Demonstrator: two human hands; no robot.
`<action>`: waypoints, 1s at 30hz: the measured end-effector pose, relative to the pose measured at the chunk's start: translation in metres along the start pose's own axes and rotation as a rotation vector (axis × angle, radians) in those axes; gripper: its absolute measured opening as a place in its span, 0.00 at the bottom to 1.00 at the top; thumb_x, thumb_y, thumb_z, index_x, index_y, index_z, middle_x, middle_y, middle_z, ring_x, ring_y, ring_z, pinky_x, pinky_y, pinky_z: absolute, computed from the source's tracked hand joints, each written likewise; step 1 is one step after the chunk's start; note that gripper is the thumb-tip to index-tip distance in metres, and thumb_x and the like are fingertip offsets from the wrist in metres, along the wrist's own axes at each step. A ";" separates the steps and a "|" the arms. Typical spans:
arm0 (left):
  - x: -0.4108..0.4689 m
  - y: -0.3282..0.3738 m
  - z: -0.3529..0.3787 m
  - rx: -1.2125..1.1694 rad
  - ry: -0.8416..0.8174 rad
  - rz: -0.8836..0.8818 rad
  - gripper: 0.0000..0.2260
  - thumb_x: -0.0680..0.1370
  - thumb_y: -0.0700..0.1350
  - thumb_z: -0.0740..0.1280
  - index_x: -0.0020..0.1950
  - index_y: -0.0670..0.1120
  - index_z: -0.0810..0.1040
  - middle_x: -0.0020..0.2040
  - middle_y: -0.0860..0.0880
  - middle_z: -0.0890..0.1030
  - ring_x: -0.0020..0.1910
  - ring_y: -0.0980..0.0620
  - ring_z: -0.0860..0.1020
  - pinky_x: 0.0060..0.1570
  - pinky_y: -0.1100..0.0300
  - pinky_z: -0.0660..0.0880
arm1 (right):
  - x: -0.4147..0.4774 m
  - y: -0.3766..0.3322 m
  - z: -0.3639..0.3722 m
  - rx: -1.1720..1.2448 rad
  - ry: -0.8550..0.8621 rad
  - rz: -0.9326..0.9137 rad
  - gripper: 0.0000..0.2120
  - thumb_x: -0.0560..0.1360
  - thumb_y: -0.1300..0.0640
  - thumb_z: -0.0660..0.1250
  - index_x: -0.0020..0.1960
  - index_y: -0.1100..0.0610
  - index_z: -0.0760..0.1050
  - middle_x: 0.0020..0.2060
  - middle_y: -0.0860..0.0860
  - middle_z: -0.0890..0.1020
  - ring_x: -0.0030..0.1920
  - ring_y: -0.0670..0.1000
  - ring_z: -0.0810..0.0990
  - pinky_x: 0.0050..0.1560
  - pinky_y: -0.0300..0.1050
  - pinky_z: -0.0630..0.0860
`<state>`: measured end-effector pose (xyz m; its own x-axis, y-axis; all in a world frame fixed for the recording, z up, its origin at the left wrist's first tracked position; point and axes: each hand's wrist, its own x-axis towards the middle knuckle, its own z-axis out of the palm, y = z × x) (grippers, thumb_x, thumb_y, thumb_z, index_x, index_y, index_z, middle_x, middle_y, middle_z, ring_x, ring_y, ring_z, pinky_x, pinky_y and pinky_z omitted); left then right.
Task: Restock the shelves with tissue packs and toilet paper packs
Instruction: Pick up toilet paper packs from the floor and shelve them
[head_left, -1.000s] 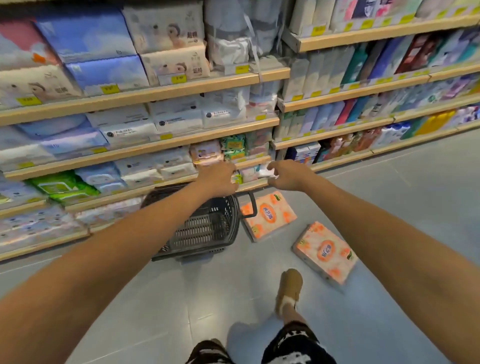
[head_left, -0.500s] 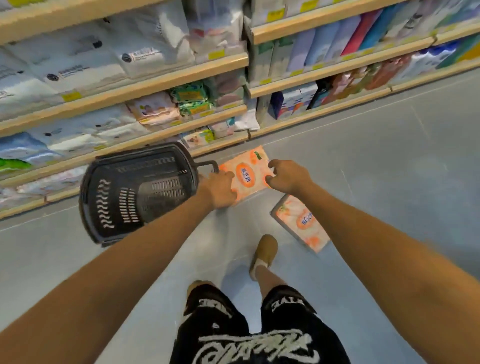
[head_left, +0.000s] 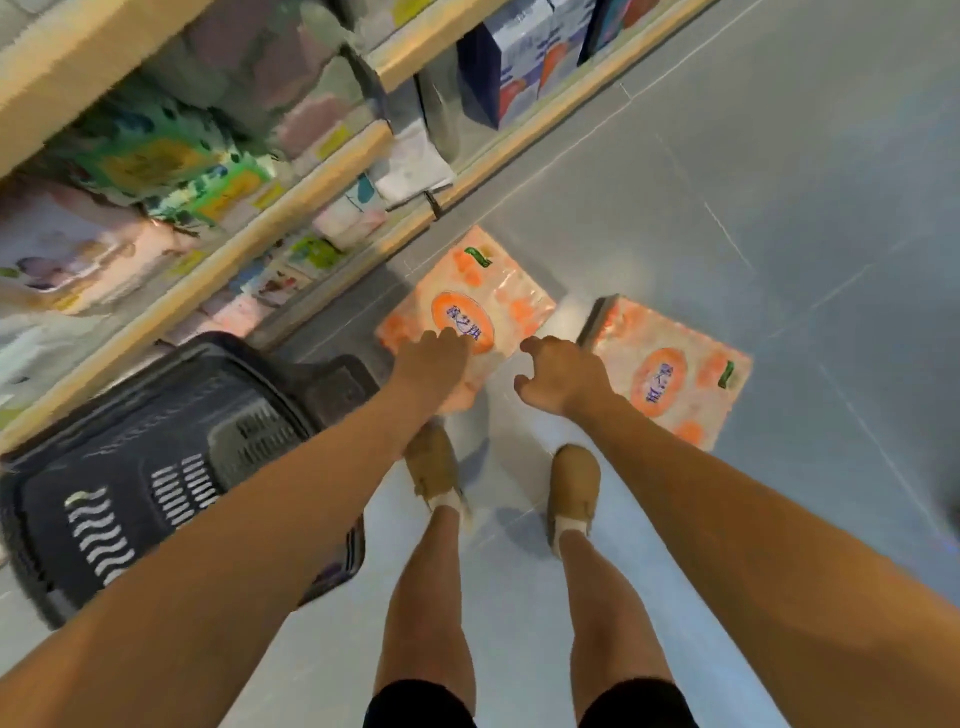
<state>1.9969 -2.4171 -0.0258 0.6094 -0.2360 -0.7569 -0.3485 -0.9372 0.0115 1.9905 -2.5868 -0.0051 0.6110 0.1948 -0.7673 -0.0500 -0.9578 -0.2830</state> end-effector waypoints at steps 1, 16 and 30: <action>0.022 -0.008 0.012 0.022 -0.004 0.018 0.16 0.81 0.47 0.58 0.68 0.43 0.66 0.64 0.42 0.72 0.61 0.41 0.73 0.56 0.48 0.72 | 0.020 0.002 0.013 0.002 0.008 0.011 0.24 0.76 0.49 0.60 0.71 0.55 0.66 0.62 0.56 0.75 0.62 0.59 0.74 0.54 0.52 0.75; 0.287 -0.104 0.137 0.123 0.140 0.060 0.46 0.73 0.60 0.67 0.78 0.47 0.40 0.77 0.40 0.52 0.75 0.36 0.56 0.68 0.36 0.59 | 0.255 0.028 0.206 0.396 0.322 0.572 0.26 0.74 0.41 0.63 0.62 0.60 0.67 0.56 0.57 0.75 0.56 0.59 0.76 0.51 0.52 0.73; 0.320 -0.100 0.167 -0.555 0.126 -0.072 0.52 0.66 0.49 0.77 0.77 0.52 0.41 0.74 0.42 0.58 0.72 0.38 0.60 0.68 0.38 0.64 | 0.297 0.029 0.249 1.113 0.414 0.627 0.43 0.68 0.47 0.75 0.71 0.58 0.52 0.62 0.61 0.71 0.54 0.62 0.78 0.53 0.58 0.79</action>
<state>2.1078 -2.3562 -0.3785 0.7100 -0.1638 -0.6849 0.1020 -0.9384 0.3301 1.9732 -2.5046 -0.3844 0.4306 -0.4776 -0.7658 -0.8981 -0.1425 -0.4161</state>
